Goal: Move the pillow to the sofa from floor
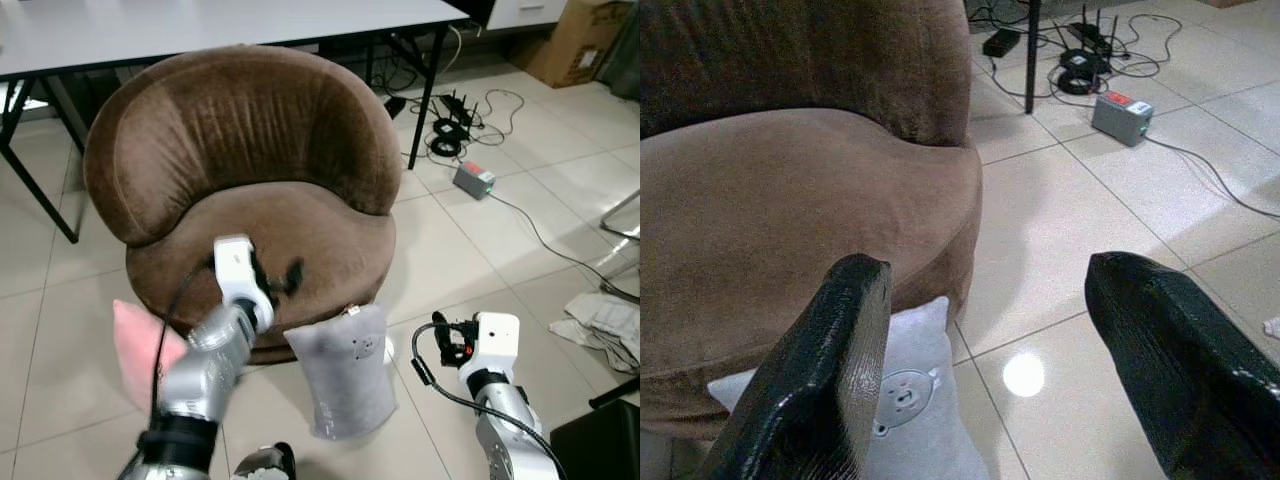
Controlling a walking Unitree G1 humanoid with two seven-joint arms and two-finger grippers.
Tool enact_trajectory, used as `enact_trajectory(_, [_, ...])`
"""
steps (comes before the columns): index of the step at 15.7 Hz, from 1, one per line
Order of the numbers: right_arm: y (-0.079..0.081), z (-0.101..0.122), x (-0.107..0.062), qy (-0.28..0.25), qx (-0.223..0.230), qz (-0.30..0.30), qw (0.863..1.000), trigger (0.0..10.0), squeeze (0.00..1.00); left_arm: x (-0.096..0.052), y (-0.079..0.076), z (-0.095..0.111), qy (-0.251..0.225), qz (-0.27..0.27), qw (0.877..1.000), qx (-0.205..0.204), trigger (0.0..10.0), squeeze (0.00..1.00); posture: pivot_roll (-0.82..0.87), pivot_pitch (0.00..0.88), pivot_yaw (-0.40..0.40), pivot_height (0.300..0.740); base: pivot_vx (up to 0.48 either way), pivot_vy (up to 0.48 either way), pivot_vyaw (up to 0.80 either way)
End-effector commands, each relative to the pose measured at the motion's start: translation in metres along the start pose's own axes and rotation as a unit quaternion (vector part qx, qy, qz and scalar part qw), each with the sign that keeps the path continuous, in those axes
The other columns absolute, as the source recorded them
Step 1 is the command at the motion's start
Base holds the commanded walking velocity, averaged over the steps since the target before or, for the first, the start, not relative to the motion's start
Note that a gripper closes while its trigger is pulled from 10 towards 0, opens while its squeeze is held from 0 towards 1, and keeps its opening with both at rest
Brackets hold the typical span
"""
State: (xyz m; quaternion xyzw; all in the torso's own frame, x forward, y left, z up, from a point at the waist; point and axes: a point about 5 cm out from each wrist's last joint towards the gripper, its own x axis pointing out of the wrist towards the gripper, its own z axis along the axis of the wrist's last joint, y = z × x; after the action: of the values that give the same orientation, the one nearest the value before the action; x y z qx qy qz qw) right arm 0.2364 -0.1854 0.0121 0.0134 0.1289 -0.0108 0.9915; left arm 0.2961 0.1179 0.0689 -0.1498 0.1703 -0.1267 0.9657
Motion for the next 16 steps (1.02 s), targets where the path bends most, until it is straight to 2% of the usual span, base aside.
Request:
enact_trajectory(1, [0.003, 0.0, 0.002, 0.002, -0.002, 0.006, 1.0, 10.0, 0.0, 0.002, 0.0, -0.002, -0.009, -0.006, 1.0, 0.029, 10.0, 0.0, 0.01, 0.019, 0.031, 0.74, 0.0, 0.0, 0.0])
enact_trajectory(2, [0.003, 0.002, 0.004, -0.002, -0.001, 0.005, 1.0, 10.0, 0.0, -0.001, 0.013, -0.015, 0.003, 0.003, 0.999, 0.045, 10.0, 0.0, 0.0, 0.013, 0.033, 0.74, 0.0, 0.0, 0.0])
enact_trajectory(3, [0.004, 0.002, 0.004, -0.006, 0.001, 0.004, 1.0, 10.0, 0.0, -0.008, 0.026, -0.031, 0.025, 0.008, 0.995, 0.093, 10.0, 0.0, 0.0, 0.008, 0.036, 0.74, 0.0, 0.0, 0.0])
enact_trajectory(4, [0.003, 0.002, 0.003, -0.01, 0.002, 0.003, 1.0, 10.0, 0.0, -0.021, 0.042, -0.057, 0.073, -0.012, 0.982, 0.171, 10.0, 0.0, -0.01, 0.006, 0.038, 0.74, 0.0, 0.0, 0.0])
enact_trajectory(6, [0.002, 0.0, 0.0, -0.01, -0.001, 0.003, 1.0, 10.0, 0.0, -0.04, 0.051, -0.084, 0.127, -0.077, 0.958, 0.245, 10.0, 0.0, -0.01, 0.004, 0.043, 0.74, 0.0, 0.0, 0.0])
enact_trajectory(8, [0.002, -0.001, -0.002, -0.01, 0.0, 0.003, 1.0, 10.0, 0.0, -0.035, 0.04, -0.077, 0.107, -0.099, 0.963, 0.227, 10.0, 0.0, -0.02, 0.002, 0.047, 0.74, 0.0, 0.0, 0.0])
enact_trajectory(9, [0.003, 0.0, -0.002, -0.015, 0.0, 0.003, 1.0, 10.0, 0.0, -0.022, 0.026, -0.06, 0.068, -0.106, 0.969, 0.214, 10.0, 0.0, -0.02, 0.0, 0.05, 0.74, 0.0, 0.0, 0.0])
enact_trajectory(10, [0.005, 0.001, -0.001, -0.022, -0.005, 0.007, 1.0, 10.0, 0.0, -0.015, 0.019, -0.051, 0.043, -0.115, 0.968, 0.22, 10.0, 0.0, -0.02, 0.0, 0.052, 0.74, 0.0, 0.0, 0.0])
enact_trajectory(11, [0.01, 0.008, -0.002, -0.055, -0.016, 0.023, 0.998, 10.0, 0.0, -0.015, 0.006, -0.042, 0.005, -0.158, 0.955, 0.252, 10.0, 0.0, -0.02, 0.0, 0.053, 0.74, 0.0, 0.0, 0.0])
enact_trajectory(12, [0.011, 0.013, -0.004, -0.08, -0.023, 0.027, 0.996, 10.0, 0.0, -0.016, 0.002, -0.037, -0.026, -0.177, 0.947, 0.266, 10.0, 0.0, -0.02, 0.0, 0.053, 0.74, 0.0, 0.0, 0.0])
enact_trajectory(13, [0.012, 0.015, -0.005, -0.093, -0.021, 0.032, 0.995, 10.0, 0.0, -0.017, 0.0, -0.034, -0.045, -0.185, 0.944, 0.27, 10.0, 0.0, -0.02, 0.0, 0.054, 0.74, 0.0, 0.0, 0.0])
enact_trajectory(14, [0.011, 0.019, -0.007, -0.114, -0.02, 0.023, 0.993, 10.0, 0.0, -0.018, 0.004, -0.026, -0.083, -0.165, 0.943, 0.276, 10.0, 0.0, -0.02, 0.001, 0.056, 0.74, 0.0, 0.0, 0.0])
enact_trajectory(16, [0.005, 0.016, -0.007, -0.105, -0.017, 0.005, 0.994, 10.0, 0.0, -0.018, 0.013, -0.018, -0.093, -0.137, 0.948, 0.271, 10.0, 0.0, -0.02, 0.005, 0.056, 0.74, 0.0, 0.0, 0.0])
